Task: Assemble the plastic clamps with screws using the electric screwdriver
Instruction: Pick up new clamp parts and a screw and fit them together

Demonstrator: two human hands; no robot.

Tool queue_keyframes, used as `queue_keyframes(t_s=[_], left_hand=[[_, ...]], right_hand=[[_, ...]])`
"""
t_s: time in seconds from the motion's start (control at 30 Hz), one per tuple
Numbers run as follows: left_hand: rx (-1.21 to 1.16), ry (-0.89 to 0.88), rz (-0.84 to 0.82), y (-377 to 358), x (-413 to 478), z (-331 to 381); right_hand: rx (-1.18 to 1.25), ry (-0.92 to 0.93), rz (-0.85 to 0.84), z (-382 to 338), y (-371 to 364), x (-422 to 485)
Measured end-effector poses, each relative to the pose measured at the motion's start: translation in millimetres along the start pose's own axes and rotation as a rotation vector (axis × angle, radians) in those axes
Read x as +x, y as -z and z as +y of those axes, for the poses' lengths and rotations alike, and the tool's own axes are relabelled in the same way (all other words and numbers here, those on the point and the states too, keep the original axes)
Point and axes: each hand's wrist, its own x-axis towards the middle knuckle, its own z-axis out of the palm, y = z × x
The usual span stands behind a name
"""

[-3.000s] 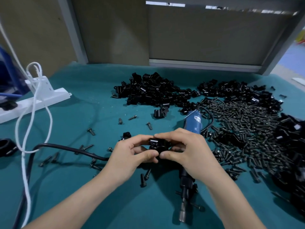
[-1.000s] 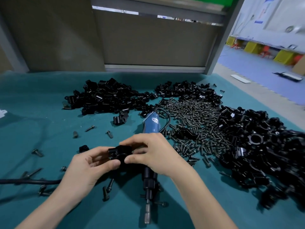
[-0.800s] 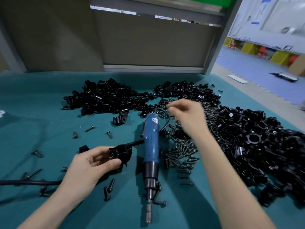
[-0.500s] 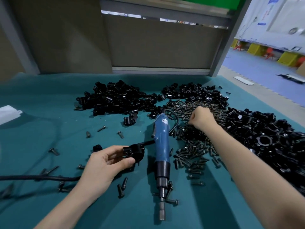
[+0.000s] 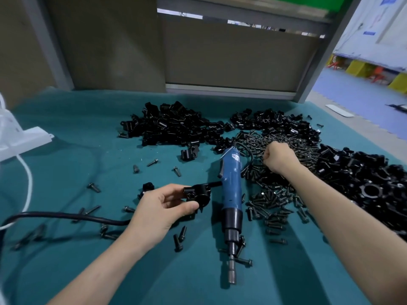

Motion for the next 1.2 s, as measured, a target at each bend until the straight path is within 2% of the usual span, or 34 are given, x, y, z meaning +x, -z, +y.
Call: queue_keyframes(t_s=[0.1,0.17,0.23,0.3,0.4,0.5,0.67,0.77,0.97,1.1,1.2], left_hand=[[-0.009,-0.012,-0.008,-0.6,-0.7,1.1],[-0.018,-0.017,-0.010,-0.6,-0.3,0.7],[-0.023,-0.017,-0.009,-1.3,0.5,0.8],[-0.030,-0.026,-0.009,-2.7,1.5,1.5],[-0.018,-0.035,0.005,-3.5,1.4,1.0],[-0.007,-0.032,0.008,-2.2,0.7,0.2],[0.171,-0.138,-0.006,-3.3,2.9,-0.1],[0.199,-0.178,0.010,-4.1,1.8,0.3],[0.221,-0.199,0.002,-2.0,3.1,-2.3],[0.083,-0.152,-0.028,-4.3,2.4,-3.3],[0.085,-0.165,-0.024,-4.3,0.4,-4.6]], right_hand=[[0.138,0.088,0.112,-8.3,14.2,-10.5],[0.311,0.260,0.145,-24.4,31.3,-31.6],[0.420,0.513,0.077,-49.6,48.2,-69.0],[0.371,0.729,-0.016,-73.6,51.3,-105.8],[0.206,0.886,-0.082,-94.7,36.7,-134.2],[0.103,0.913,-0.132,-97.4,28.1,-137.1],[-0.103,1.027,-0.111,-104.3,27.8,-145.3],[-0.178,1.053,-0.078,-110.4,29.9,-146.4],[-0.009,0.947,-0.111,-97.7,27.4,-145.1],[0.166,0.866,-0.136,-87.8,22.9,-146.0],[0.261,0.827,-0.127,-85.3,20.0,-144.5]])
